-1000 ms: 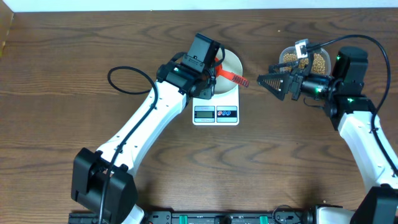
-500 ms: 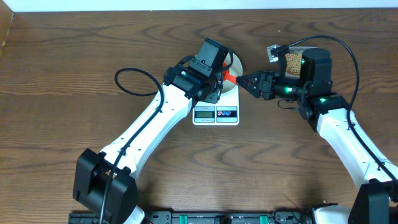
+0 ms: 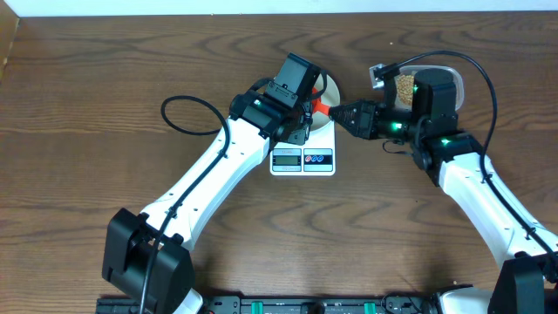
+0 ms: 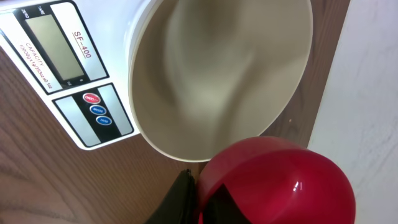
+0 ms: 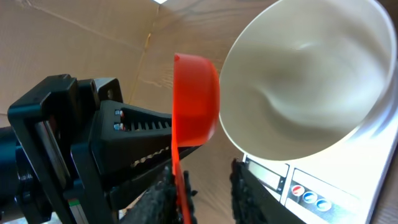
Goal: Scoop item into bowl and weigh 50g on scale
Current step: 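Grasp the red scoop's handle with the right gripper from the left, then carry the red scoop with the right gripper over the soybean tub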
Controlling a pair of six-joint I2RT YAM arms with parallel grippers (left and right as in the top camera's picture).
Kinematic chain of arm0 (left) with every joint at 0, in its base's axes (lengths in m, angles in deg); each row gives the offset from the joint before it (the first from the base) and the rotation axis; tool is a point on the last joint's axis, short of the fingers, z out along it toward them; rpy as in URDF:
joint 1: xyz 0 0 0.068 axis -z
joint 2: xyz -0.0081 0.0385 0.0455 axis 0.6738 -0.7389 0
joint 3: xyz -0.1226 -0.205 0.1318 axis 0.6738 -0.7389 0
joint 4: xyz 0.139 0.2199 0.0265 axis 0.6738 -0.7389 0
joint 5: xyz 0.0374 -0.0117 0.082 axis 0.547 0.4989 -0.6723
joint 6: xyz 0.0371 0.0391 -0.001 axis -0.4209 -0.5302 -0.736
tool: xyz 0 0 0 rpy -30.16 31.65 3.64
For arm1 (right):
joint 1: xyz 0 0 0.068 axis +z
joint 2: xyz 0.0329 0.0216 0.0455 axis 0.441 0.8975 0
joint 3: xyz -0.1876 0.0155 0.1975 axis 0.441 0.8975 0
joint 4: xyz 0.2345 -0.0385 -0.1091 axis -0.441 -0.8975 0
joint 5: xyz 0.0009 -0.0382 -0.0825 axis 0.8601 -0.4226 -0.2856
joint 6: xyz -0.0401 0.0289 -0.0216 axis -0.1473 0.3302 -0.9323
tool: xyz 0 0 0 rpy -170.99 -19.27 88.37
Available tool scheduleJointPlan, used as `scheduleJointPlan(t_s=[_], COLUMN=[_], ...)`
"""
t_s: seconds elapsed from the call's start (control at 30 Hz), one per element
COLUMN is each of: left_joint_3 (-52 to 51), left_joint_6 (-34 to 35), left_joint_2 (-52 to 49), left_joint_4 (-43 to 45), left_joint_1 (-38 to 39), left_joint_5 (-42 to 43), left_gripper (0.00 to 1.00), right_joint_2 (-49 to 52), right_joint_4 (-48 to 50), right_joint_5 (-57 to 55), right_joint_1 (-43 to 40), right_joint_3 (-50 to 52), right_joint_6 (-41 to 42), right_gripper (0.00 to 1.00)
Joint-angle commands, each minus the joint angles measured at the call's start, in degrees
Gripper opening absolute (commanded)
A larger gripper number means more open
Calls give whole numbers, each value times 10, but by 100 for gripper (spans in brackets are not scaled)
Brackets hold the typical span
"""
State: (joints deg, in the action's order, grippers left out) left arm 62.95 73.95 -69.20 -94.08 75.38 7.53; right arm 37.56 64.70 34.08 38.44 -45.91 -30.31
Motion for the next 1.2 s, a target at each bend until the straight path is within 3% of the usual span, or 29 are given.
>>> scheduleJointPlan(t_s=[0.0,0.27,0.4,0.5,0.53,0.6,0.73,0.83,1.1,1.17], left_joint_3=[6,6,6,5,6,5,6,6,6,6], left_joint_6=[3,3,3,2,2,2,-6,-83,-533,-599], left_joint_2=[-5,-5,-5,-5,-5,-5,-5,-5,-3,-1], left_joint_4=[-2,-4,-12,-13,-13,-16,-16,-3,63,63], left_joint_1=[-1,-1,-1,-1,-1,-1,-1,-5,-24,-31], left_joint_5=[-5,-5,-5,-5,-5,-5,-5,-19,-83,-83], left_gripper=[7,7,9,56,67,73,74,74,72,72], right_joint_2=[3,3,3,3,3,3,3,3,3,0], right_joint_4=[0,2,3,5,6,6,5,4,-12,-12], right_joint_5=[-4,-5,-9,-9,-9,-11,-10,-9,-8,-3], right_joint_1=[4,4,3,1,0,-5,-20,-37,-104,-118], right_joint_3=[-8,-8,-8,-8,-8,-8,-8,-8,-8,-8], right_joint_6=[0,0,0,0,0,0,0,-3,-67,-77], right_gripper=[22,1,1,1,1,1,1,1,1,1])
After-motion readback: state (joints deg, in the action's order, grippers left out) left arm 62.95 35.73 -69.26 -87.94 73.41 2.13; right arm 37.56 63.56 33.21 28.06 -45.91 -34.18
